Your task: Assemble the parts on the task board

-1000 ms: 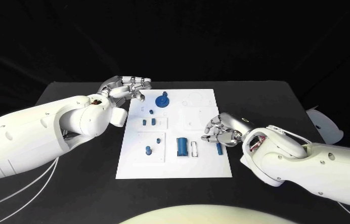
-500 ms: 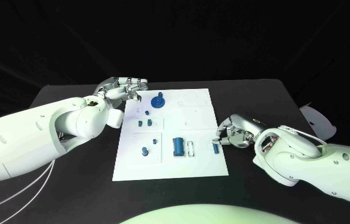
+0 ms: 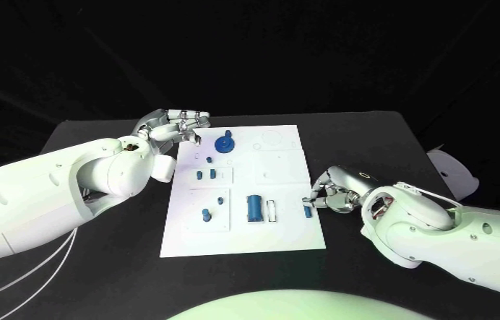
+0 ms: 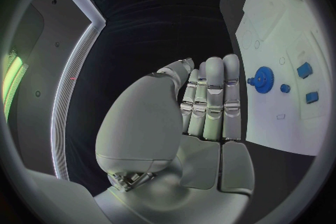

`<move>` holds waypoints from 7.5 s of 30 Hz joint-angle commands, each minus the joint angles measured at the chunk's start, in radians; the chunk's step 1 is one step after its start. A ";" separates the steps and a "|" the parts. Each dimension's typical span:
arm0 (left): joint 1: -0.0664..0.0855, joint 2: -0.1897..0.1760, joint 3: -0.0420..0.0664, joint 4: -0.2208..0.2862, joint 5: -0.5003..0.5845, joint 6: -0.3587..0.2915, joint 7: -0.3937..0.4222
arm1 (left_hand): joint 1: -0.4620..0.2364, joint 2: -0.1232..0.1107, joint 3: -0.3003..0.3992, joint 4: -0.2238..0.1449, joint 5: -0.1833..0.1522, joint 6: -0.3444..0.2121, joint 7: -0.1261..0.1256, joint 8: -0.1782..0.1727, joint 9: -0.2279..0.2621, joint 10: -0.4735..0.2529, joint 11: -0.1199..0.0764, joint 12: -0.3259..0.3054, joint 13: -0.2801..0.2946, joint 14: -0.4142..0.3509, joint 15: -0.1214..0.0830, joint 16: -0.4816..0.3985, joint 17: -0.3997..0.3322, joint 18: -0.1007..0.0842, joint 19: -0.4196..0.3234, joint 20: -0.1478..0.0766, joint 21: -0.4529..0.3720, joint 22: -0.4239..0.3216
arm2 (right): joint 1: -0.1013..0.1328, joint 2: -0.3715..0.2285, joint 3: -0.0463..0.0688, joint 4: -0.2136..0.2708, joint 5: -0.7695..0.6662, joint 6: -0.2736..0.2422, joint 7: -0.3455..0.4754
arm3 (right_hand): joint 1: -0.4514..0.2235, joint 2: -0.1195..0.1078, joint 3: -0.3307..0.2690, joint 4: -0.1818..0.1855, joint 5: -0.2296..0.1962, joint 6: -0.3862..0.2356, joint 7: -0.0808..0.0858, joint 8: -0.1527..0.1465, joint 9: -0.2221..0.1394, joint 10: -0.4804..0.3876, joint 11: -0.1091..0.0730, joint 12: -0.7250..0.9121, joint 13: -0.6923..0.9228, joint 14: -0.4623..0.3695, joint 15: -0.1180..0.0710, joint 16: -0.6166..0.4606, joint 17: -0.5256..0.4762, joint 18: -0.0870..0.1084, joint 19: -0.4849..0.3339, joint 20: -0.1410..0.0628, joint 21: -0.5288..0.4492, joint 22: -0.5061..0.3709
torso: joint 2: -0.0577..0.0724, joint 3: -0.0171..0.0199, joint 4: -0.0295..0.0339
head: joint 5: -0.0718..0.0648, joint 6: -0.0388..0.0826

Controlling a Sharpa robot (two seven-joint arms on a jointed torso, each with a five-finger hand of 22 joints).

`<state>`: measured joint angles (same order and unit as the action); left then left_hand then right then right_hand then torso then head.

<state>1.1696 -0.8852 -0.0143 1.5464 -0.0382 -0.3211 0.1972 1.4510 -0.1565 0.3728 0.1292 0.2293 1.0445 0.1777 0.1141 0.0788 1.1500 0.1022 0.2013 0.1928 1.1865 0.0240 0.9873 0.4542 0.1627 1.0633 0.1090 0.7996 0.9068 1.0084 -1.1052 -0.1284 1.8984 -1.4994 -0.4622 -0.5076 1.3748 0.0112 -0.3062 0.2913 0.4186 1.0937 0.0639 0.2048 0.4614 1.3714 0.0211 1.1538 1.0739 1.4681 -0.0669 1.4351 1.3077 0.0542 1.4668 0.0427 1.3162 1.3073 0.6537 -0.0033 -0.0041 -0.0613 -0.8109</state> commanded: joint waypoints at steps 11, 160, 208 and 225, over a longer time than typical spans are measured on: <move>0.001 0.001 0.000 0.002 0.003 0.016 0.002 | -0.006 0.005 -0.003 0.001 -0.001 -0.008 -0.001 0.005 -0.001 -0.005 -0.002 0.002 0.001 -0.004 0.000 0.003 -0.001 0.014 0.001 0.007 -0.004 0.000 | -0.015 0.030 -0.002 -0.017 -0.083 0.068 -0.052 | -0.024 -0.001 -0.009 -0.001 0.008 0.019 -0.004 0.014 0.007 0.068 -0.036 0.134 0.239 0.077 -0.010 0.055 0.125 -0.021 0.054 -0.009 0.078 0.218 | 0.000 -0.0007 0.0005 | 0.002 -0.007; 0.001 -0.008 0.000 0.009 0.003 0.024 -0.007 | -0.001 0.008 -0.002 0.000 -0.001 -0.010 0.000 0.007 -0.002 -0.010 -0.002 0.009 0.002 -0.005 0.000 0.004 -0.004 0.015 0.000 0.007 -0.010 -0.004 | -0.031 0.203 -0.003 -0.029 -0.012 0.006 -0.072 | -0.123 -0.028 0.097 -0.005 0.045 0.057 -0.027 0.043 0.030 0.095 -0.054 0.183 0.310 0.091 -0.024 0.105 0.210 -0.040 0.081 -0.021 0.186 0.245 | -0.001 0.0007 -0.0001 | 0.016 -0.019; 0.001 -0.011 -0.002 0.010 0.003 0.025 -0.008 | -0.001 0.008 -0.002 0.000 -0.001 -0.010 0.000 0.007 -0.002 -0.010 -0.002 0.009 0.002 -0.005 0.000 0.004 -0.004 0.015 0.000 0.007 -0.010 -0.004 | -0.036 0.187 -0.003 -0.054 -0.058 0.058 -0.018 | -0.037 -0.030 0.092 -0.007 -0.035 0.057 -0.028 0.054 0.039 0.094 -0.055 0.181 0.313 0.089 -0.024 0.101 0.204 -0.038 0.076 -0.021 0.174 0.242 | 0.000 0.0002 0.0000 | 0.024 -0.016; 0.001 -0.011 -0.002 0.009 0.003 0.027 -0.011 | -0.001 0.008 -0.002 0.000 -0.001 -0.010 0.000 0.007 -0.002 -0.010 -0.002 0.009 0.002 -0.005 0.000 0.004 -0.004 0.015 0.000 0.007 -0.010 -0.004 | -0.035 0.178 -0.003 -0.041 -0.020 -0.025 0.037 | -0.036 -0.036 0.082 -0.007 -0.042 0.048 -0.026 0.052 0.040 0.089 -0.053 0.169 0.305 0.086 -0.024 0.094 0.193 -0.033 0.068 -0.021 0.152 0.236 | -0.001 0.0000 0.0009 | 0.022 -0.013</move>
<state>1.1694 -0.8974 -0.0172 1.5538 -0.0380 -0.3111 0.1838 1.4510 -0.1565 0.3729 0.1292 0.2293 1.0412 0.1744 0.1141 0.0783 1.1465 0.0986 0.2069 0.1935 1.1865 0.0241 0.9874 0.4514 0.1628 1.0633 0.1090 0.7962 0.9039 0.9735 -0.9235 -0.1311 1.8532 -1.5351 -0.4343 -0.5044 1.3363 -0.0174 -0.2207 0.2830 0.3752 1.1484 0.0376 0.2554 0.5008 1.3834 0.0313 1.2699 1.0871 1.4660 -0.0860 1.5339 1.3079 0.0293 1.4664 0.0214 1.4710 1.3075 0.6530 -0.0034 -0.0039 -0.0382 -0.8245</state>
